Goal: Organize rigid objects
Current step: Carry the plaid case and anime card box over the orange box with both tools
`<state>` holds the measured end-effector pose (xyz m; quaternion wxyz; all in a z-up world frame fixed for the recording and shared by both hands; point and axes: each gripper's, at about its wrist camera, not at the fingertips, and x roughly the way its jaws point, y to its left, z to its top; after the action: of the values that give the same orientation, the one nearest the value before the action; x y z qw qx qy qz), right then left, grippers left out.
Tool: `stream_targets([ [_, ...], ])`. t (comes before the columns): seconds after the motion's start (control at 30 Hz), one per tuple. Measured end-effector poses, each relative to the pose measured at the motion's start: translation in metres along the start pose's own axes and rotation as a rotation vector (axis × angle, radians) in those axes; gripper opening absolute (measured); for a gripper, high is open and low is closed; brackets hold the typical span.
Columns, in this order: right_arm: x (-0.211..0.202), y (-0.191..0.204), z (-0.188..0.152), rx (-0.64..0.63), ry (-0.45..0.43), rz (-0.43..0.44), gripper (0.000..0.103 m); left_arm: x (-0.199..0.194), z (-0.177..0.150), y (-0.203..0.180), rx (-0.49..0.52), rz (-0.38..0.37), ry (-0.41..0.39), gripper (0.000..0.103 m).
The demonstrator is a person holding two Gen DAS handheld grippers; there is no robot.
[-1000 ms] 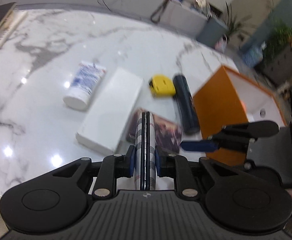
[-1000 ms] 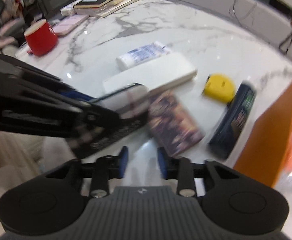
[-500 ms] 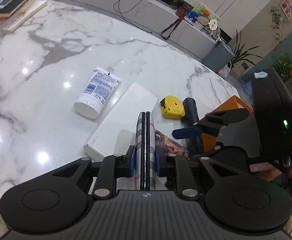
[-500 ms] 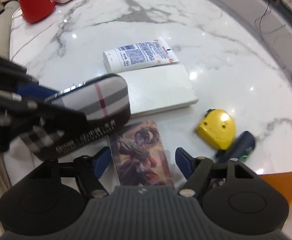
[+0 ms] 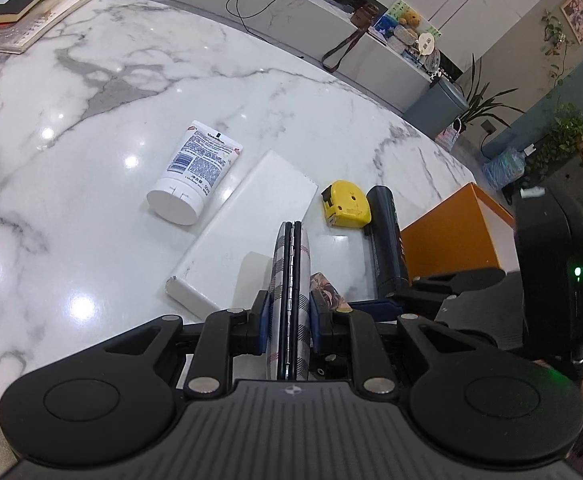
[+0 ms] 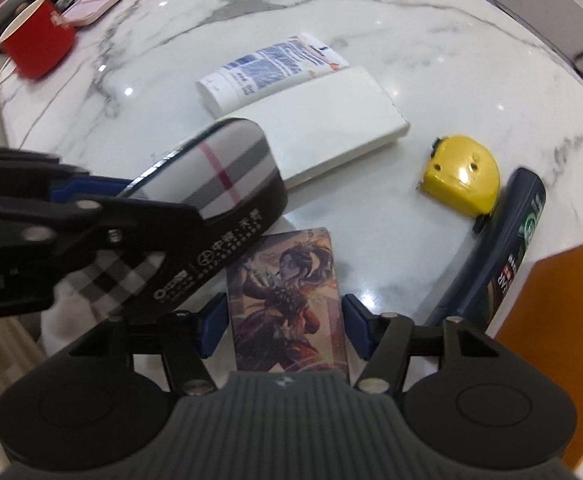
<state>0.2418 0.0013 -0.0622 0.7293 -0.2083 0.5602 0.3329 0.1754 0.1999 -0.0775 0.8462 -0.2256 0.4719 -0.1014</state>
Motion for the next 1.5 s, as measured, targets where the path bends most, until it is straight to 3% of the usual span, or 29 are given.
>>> stream_targets([
  [0.23,-0.017,0.002,-0.023,0.108,-0.089,-0.007,0.059,-0.013,0.000,-0.005,0.016,-0.036,-0.053,0.022],
  [0.4,-0.054,-0.010,-0.043,0.203,-0.188,0.008,0.059,-0.032,0.002,-0.026,0.087,-0.036,-0.121,0.022],
  [0.5,-0.087,-0.015,-0.055,0.219,-0.272,-0.006,0.059,-0.051,0.005,-0.038,0.080,-0.050,-0.166,0.022],
  [0.67,-0.141,-0.029,-0.074,0.256,-0.398,-0.029,0.059,-0.073,0.006,-0.075,0.120,-0.043,-0.203,0.022],
  [0.9,-0.202,-0.072,-0.122,0.349,-0.518,-0.101,0.059,-0.068,0.005,-0.144,0.159,-0.133,-0.186,0.022],
  [1.1,-0.220,-0.119,-0.163,0.457,-0.511,-0.180,0.059,-0.032,0.001,-0.209,0.194,-0.197,-0.133,0.022],
  [1.23,-0.211,-0.150,-0.178,0.534,-0.477,-0.196,0.059,-0.001,-0.006,-0.239,0.213,-0.199,-0.082,0.022],
  [1.37,-0.200,-0.172,-0.196,0.577,-0.441,-0.177,0.059,0.034,-0.014,-0.257,0.213,-0.155,-0.007,0.022],
  [1.5,-0.182,-0.184,-0.204,0.606,-0.410,-0.130,0.059,0.064,-0.024,-0.260,0.212,-0.047,0.073,0.022],
])
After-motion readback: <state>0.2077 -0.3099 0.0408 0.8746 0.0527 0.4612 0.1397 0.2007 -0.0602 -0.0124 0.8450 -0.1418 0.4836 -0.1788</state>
